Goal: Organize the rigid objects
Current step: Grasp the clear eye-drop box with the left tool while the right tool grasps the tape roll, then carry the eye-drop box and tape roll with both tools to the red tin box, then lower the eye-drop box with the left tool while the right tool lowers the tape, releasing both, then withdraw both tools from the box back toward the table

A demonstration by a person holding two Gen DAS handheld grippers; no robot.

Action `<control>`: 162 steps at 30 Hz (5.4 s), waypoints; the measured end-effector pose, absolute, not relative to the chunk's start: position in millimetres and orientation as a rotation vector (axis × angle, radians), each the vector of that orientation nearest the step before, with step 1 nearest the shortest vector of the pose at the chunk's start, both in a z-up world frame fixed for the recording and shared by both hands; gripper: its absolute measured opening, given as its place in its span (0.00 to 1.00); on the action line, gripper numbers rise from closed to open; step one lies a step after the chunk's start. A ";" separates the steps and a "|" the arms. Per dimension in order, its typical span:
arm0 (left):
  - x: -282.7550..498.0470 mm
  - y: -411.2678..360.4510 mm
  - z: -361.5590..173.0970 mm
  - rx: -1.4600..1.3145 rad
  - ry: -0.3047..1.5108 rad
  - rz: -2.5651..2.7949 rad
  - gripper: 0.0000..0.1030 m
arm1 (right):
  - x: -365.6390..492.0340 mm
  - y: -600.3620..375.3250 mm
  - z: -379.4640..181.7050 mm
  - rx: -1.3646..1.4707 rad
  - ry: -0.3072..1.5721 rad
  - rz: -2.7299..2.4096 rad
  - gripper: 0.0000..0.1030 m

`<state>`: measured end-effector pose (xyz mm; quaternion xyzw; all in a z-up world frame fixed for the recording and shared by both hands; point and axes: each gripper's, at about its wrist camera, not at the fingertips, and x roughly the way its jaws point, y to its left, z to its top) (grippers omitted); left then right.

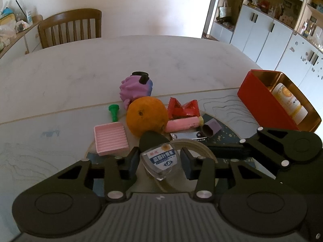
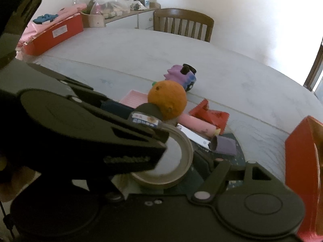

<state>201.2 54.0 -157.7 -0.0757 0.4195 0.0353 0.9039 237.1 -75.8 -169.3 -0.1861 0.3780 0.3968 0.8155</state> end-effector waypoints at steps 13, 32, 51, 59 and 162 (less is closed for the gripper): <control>185.9 49.4 -146.9 -0.193 0.854 0.055 0.42 | 227.8 -125.3 -158.7 -0.344 0.847 0.707 0.73; 163.6 -0.1 -100.3 -0.189 0.782 -0.002 0.42 | 226.7 -212.2 -93.3 -0.171 0.768 0.581 0.73; 206.9 -100.1 -82.5 -0.135 0.763 -0.029 0.42 | 280.5 -319.0 -90.3 -0.171 0.746 0.496 0.73; 257.7 -143.0 -84.3 -0.118 0.768 -0.025 0.42 | 299.9 -336.0 -100.6 -0.190 0.776 0.580 0.73; 163.7 -31.2 -48.8 -0.176 0.648 0.117 0.79 | 239.2 -264.8 -52.4 -0.025 0.697 0.659 1.00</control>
